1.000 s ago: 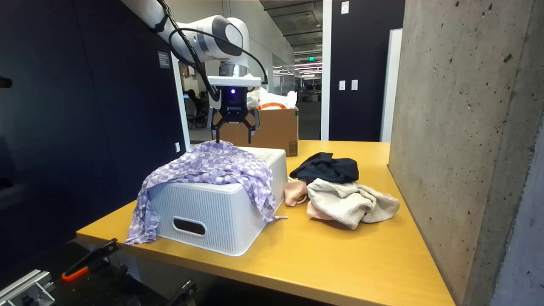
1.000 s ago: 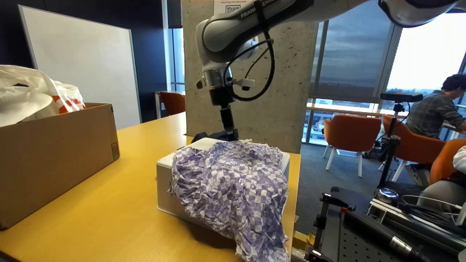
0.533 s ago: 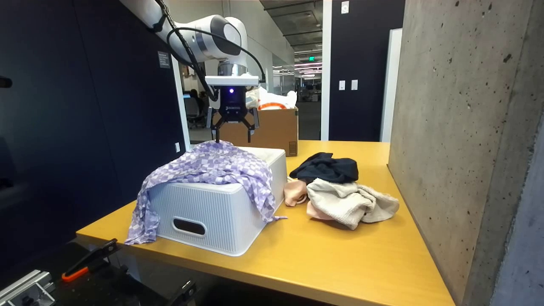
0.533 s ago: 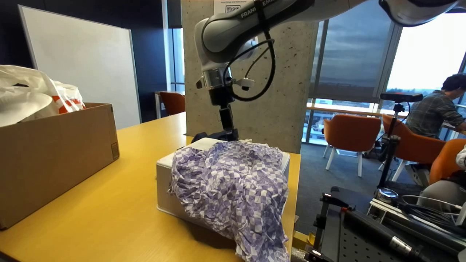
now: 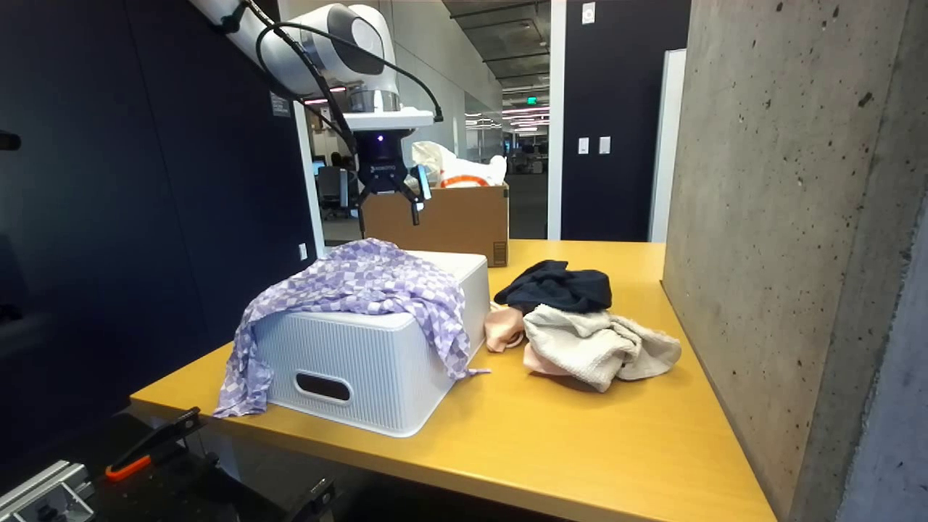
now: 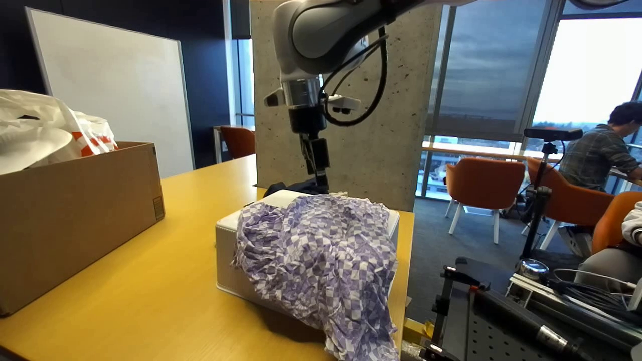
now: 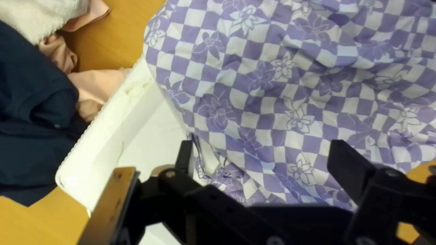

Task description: Put the purple cloth on the white basket

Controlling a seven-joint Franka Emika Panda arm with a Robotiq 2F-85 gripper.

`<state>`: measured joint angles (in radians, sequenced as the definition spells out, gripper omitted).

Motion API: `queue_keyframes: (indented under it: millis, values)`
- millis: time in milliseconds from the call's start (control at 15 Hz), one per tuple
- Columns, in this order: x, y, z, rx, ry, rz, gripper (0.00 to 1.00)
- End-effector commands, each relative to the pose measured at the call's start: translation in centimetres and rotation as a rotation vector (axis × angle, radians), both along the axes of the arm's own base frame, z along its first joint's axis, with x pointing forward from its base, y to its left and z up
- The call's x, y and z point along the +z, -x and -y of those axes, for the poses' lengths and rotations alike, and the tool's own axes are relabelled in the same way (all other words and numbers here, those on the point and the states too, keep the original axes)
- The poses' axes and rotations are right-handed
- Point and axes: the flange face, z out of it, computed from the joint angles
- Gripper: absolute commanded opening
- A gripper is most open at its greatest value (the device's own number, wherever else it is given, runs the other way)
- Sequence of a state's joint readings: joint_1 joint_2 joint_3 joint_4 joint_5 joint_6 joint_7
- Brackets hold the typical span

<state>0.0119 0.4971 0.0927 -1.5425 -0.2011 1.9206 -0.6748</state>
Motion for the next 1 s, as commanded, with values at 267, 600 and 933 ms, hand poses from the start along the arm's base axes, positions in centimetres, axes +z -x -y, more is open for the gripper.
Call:
queue_keyframes:
  millis: [267,600,933]
  values:
    - [-4.8,-1.2,-1.0,0.265,-0.08,0.139,1.0]
    - [-6.0,-1.2,-4.0,0.363,-0.121,0.19,0.74]
    - [-4.4,-0.1,-4.8,0.419,-0.138,0.224,0.36]
